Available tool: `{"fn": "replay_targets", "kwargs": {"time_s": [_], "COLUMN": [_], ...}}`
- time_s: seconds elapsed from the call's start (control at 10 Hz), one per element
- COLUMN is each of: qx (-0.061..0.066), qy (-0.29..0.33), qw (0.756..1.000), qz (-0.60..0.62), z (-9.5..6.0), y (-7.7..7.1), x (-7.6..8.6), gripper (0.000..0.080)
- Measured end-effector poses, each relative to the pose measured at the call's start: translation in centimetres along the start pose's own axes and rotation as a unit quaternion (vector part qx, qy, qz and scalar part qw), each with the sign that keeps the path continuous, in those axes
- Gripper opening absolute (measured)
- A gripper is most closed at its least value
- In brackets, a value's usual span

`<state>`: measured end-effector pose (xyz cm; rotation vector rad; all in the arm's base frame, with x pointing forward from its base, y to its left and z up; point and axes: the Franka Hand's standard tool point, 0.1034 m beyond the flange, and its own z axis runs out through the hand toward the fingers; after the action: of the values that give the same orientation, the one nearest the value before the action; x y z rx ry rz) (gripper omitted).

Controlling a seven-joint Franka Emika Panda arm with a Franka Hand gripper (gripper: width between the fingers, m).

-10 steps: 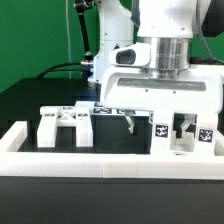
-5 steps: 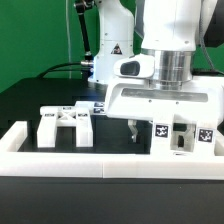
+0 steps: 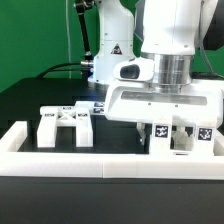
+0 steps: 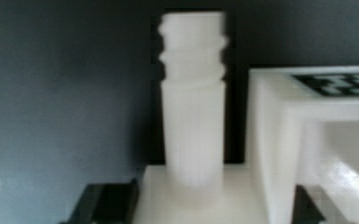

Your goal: Assemble chair

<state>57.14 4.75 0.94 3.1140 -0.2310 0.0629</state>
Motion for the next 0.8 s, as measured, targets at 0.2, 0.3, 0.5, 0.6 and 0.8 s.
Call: {"fn": "replay_targets", "kwargs": {"time_s": [0.2, 0.3, 0.5, 0.6, 0.8], "qx": [0.000, 0.000, -0.001, 0.001, 0.007], "qy": [0.000, 0.001, 0.001, -0.004, -0.004], "qw": [1.000, 1.000, 1.000, 1.000, 1.000], "qz": [0.000, 0.002, 0.008, 0.013, 0.022], "z": [0.0, 0.0, -0.8, -1.8, -3.8], "y": [0.1, 0.4, 1.6, 2.3, 2.9], "x": [0.1, 0.1, 0.1, -0.1, -0.2], "gripper": [0.0333, 0.0333, 0.0333, 0.0333, 0.0333]}}
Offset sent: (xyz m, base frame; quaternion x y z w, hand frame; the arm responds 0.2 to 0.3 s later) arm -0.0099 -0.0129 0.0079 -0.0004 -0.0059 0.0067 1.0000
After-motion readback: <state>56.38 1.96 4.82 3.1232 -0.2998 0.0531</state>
